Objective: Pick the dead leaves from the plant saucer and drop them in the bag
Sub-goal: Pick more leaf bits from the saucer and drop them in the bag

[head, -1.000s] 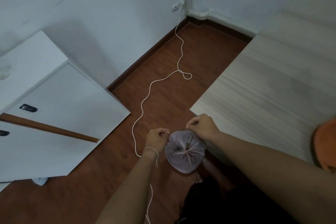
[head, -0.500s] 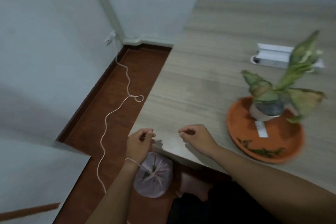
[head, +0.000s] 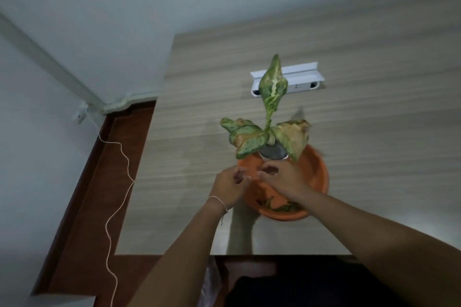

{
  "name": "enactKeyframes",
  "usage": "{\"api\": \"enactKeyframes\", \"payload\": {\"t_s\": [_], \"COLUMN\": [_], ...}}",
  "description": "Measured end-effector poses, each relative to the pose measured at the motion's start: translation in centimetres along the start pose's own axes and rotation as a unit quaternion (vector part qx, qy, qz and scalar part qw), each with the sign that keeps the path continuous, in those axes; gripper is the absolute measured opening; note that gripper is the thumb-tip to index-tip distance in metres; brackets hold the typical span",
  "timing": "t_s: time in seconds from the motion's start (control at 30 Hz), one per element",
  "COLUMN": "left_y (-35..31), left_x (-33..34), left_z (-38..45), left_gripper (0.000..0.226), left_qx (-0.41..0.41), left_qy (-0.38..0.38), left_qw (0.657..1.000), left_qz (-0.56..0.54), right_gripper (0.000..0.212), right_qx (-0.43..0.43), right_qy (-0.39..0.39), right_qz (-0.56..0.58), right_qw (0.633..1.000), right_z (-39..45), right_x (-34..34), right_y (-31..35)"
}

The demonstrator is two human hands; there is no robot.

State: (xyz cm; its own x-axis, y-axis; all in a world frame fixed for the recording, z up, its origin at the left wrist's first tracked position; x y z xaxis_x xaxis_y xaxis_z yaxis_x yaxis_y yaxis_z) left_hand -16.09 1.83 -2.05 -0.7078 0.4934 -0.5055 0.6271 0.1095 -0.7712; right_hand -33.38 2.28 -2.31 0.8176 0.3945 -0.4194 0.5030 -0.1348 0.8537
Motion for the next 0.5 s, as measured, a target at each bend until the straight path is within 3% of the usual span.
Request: {"api": "enactKeyframes", "payload": {"t_s": [0.1, 0.23, 0.37, 0.5], "left_y": [-0.6, -1.7, -1.5, -1.4], "left_x": [1.8, 4.2, 6.4, 7.2], "left_z": [1.0, 1.8, 2.2, 2.6], "left_gripper": [0.034, 0.041, 0.029, 0.026], "left_qx": [-0.017, -0.052, -0.058, -0.042], "left_qy": [0.041, 0.131, 0.238, 0.290], "left_qw": [0.996, 0.982, 0.935, 0.870], "left_qz": [0.073, 0.125, 0.256, 0.397], "right_gripper": [0.015, 0.017, 0.013, 0.019], "right_qx": [0.017, 0.092, 0.133, 0.179], "right_qy": [0.017, 0.125, 0.178, 0.199], "right_qz": [-0.033, -0.177, -0.274, -0.303], "right_qw": [0.999, 0.972, 0.936, 0.915], "right_z": [-0.5, -0.1, -0.3, -0.8], "right_x": [-0.8, 0.0, 0.8, 0.7], "right_y": [-1.3, -3.7, -5.4, -7.1]}}
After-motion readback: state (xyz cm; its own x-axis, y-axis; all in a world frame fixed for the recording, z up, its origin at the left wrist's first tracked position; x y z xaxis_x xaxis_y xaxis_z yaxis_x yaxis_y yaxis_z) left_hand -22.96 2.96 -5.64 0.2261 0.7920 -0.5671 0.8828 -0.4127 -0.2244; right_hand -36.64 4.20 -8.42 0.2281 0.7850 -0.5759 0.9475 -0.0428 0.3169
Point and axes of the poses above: each hand's wrist, its own z-axis towards the middle knuckle, its own x-axis out of the palm, y = z × x, the point moved 6 cm from there along z, towards the middle knuckle, and after that the axes turned 14 degrees about y, right-handed, at the moved point
